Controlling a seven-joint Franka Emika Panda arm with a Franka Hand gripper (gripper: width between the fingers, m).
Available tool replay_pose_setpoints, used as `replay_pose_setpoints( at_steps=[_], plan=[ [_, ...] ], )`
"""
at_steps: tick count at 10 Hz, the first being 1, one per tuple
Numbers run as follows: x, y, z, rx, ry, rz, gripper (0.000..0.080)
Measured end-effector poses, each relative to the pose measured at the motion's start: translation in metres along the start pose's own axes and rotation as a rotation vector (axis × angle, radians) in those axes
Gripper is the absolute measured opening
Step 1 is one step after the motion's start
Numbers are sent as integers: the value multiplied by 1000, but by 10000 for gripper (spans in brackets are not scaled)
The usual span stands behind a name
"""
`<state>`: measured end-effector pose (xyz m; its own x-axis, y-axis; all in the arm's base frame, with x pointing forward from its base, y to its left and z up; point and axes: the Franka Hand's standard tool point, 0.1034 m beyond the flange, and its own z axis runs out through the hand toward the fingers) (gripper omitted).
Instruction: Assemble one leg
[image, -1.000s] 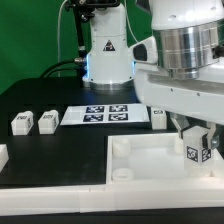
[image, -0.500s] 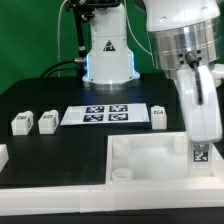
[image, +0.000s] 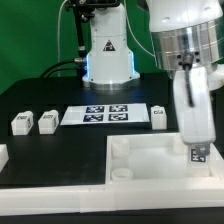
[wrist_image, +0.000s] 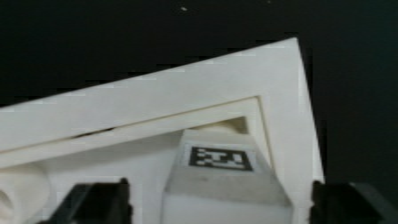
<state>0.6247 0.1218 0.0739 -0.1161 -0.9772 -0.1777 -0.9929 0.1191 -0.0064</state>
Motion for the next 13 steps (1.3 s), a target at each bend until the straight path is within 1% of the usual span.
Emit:
replay_pose_setpoints(
  at_steps=[1,2,3,6,7,8,9,10,11,12,13],
  plan=[
    [-3,1,-1,-6,1,-118,615],
    [-8,3,-1,-1,9,-225,615],
    [-9,7,-1,4,12,-300,644],
    [-7,6,0,0,13,-562,649],
    [-1,8,2,-28,38,-770,649],
    [3,7,3,-50,56,-884,649],
    [5,5,4,-64,76,-1059,649],
    [3,5,4,-69,83,-1135,649],
    [-1,4,4,-62,91,-1187,649],
    [-1,4,4,-63,90,-1198,649],
    [-1,4,4,-63,90,-1197,532]
  ],
)
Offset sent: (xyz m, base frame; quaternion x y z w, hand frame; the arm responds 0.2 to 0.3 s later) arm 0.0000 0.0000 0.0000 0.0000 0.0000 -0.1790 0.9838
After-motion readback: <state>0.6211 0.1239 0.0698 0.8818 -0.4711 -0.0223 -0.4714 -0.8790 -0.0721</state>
